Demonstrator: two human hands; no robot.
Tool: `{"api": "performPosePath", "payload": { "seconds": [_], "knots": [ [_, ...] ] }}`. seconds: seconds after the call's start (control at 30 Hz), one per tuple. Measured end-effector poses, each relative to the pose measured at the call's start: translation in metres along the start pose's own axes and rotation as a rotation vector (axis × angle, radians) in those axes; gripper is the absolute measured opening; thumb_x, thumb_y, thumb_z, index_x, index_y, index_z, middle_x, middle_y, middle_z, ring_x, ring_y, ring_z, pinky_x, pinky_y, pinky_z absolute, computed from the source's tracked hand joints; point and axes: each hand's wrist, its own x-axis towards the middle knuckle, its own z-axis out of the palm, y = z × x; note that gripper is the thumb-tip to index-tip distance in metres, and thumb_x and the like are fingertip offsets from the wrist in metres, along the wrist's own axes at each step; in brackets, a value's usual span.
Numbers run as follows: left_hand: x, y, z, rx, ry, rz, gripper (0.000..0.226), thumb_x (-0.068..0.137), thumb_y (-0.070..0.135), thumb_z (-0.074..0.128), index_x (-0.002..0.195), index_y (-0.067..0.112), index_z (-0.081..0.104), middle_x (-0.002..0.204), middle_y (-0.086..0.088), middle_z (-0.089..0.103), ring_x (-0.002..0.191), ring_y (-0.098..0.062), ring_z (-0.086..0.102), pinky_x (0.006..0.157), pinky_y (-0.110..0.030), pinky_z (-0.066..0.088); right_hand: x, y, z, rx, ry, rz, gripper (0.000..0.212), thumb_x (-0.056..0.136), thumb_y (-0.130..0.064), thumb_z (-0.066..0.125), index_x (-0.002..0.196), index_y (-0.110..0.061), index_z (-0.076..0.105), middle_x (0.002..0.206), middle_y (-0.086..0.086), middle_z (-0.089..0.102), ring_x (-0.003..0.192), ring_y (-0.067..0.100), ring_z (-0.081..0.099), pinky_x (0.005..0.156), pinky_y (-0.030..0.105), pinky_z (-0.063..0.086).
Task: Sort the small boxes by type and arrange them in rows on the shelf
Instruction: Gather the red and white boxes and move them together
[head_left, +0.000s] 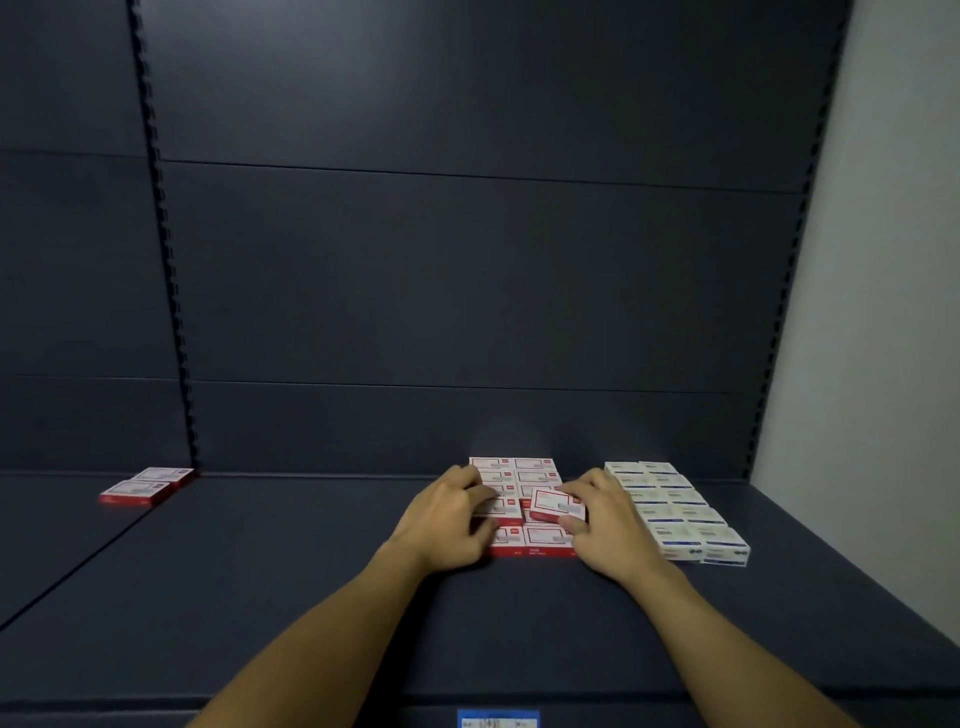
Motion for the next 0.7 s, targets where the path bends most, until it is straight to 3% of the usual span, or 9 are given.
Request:
{"api": "performPosePath", "payload": {
  "seconds": [0.2, 0.43, 0.7],
  "knots": [
    [0.001, -0.002, 0.009, -0.104, 0.024, -0.068, 0.056, 0.086, 0.049, 0.055, 0.134, 0.022, 0.062, 0.118, 0.016, 0.044, 0.112, -0.002, 0.046, 0.096, -0.027, 0.048, 0.006, 0.010, 0.007, 0.100, 0.042, -0.026, 0.045, 0.089, -0.021, 0.069, 0.133, -0.020, 0.060, 0.114, -0.013, 0.046, 0.110, 0.007, 0.044, 0.099, 0.018, 0.032],
    [0.003, -0.007, 0.016, -0.120, 0.035, -0.068, 0.052, 0.090, 0.045, 0.060, 0.136, 0.022, 0.061, 0.117, 0.015, 0.045, 0.110, 0.000, 0.045, 0.098, -0.017, 0.041, 0.008, 0.015, 0.010, 0.112, 0.041, -0.058, 0.043, 0.088, -0.018, 0.070, 0.130, -0.020, 0.062, 0.112, -0.015, 0.046, 0.105, 0.003, 0.040, 0.092, 0.014, 0.026],
    [0.003, -0.009, 0.018, -0.137, 0.079, -0.104, 0.035, 0.084, 0.046, 0.066, 0.117, 0.034, 0.068, 0.115, 0.021, 0.050, 0.111, -0.004, 0.044, 0.100, -0.022, 0.035, 0.009, 0.016, 0.013, 0.132, 0.027, -0.045, 0.044, 0.088, -0.019, 0.070, 0.132, -0.019, 0.061, 0.113, -0.015, 0.045, 0.108, 0.002, 0.040, 0.093, 0.014, 0.026]
  ]
}}
